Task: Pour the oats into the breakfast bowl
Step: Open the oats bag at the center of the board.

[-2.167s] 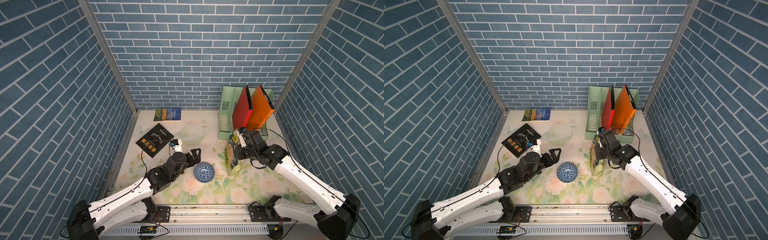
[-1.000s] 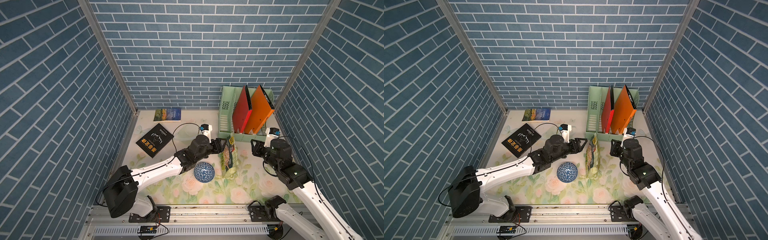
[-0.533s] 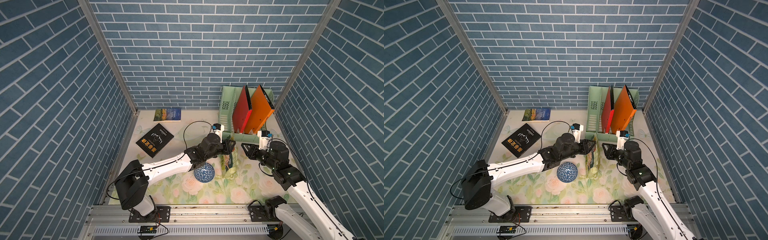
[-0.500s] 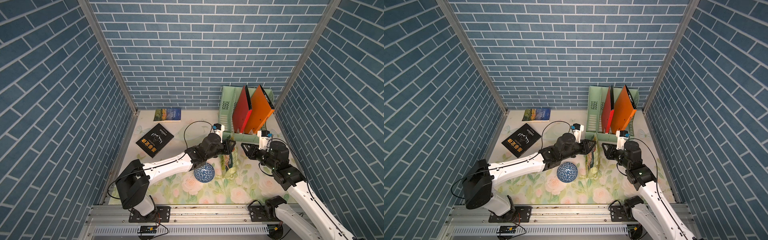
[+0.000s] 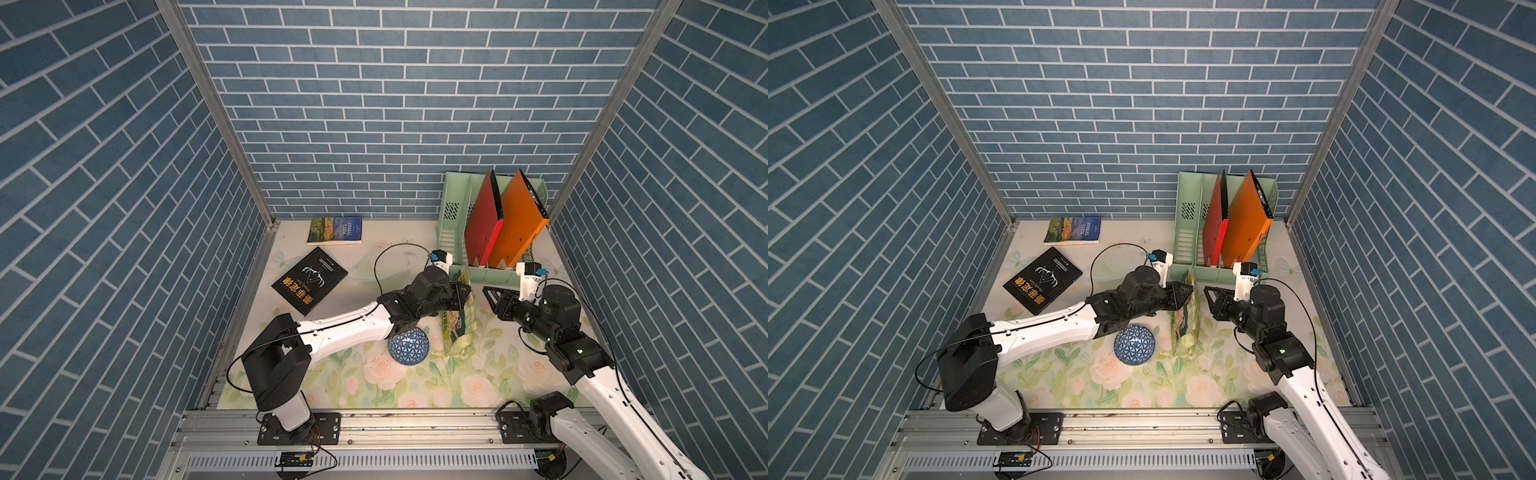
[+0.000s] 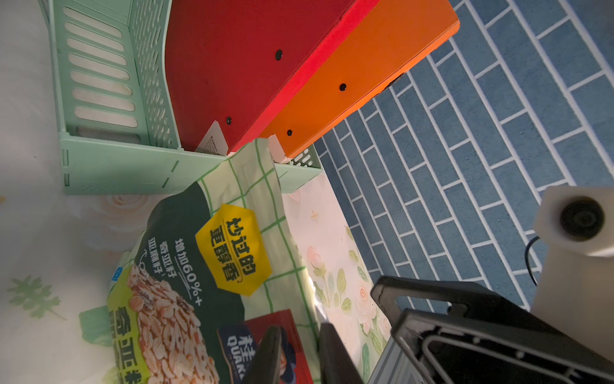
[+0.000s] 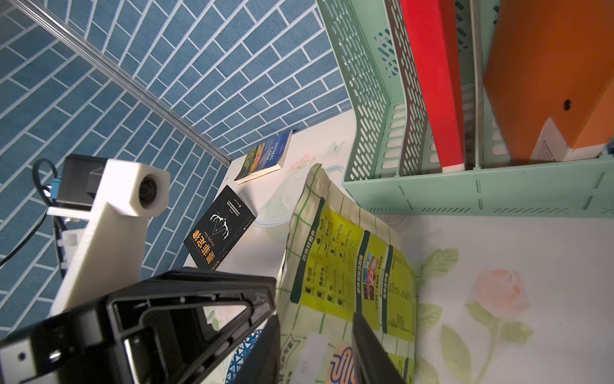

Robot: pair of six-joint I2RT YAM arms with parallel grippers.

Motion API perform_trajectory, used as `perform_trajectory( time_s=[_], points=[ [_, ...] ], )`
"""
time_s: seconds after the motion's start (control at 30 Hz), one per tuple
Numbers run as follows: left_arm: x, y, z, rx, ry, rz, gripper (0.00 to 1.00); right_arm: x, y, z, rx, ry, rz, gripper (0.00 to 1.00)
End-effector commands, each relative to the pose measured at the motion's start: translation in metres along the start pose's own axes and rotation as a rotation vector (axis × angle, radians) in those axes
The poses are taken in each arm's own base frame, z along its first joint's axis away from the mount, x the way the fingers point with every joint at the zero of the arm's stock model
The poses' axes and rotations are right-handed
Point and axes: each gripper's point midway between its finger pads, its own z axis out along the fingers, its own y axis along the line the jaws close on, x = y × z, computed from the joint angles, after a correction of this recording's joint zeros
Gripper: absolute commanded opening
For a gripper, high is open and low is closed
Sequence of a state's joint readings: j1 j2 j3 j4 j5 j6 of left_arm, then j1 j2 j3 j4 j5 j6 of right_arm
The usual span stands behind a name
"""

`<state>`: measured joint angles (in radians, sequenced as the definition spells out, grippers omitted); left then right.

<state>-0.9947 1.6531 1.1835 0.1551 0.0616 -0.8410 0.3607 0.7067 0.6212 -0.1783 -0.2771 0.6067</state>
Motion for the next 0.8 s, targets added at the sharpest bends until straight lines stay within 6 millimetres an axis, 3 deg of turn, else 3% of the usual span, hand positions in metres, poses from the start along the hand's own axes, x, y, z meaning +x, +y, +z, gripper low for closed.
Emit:
perform_trajectory(
  time_s=[0.0, 0.13, 0.43, 0.77],
  points=[
    [-0.004, -0.007, -0.003, 0.014, -0.014, 0.008, 0.28, -0.003, 0.002, -0.001, -0.012, -0.020, -0.004, 0.37],
    [-0.012, -0.013, -0.007, 0.037, -0.048, 0.005, 0.29, -0.001, 0.005, 0.001, -0.034, -0.009, -0.004, 0.38],
    [-0.002, 0.000, 0.001, -0.012, -0.018, 0.000, 0.25, 0.003, 0.012, 0.005, -0.080, 0.020, -0.001, 0.39],
    [0.000, 0.001, 0.000, -0.006, -0.014, -0.003, 0.11, 0.008, 0.019, 0.015, -0.133, 0.059, 0.014, 0.41]
  ],
)
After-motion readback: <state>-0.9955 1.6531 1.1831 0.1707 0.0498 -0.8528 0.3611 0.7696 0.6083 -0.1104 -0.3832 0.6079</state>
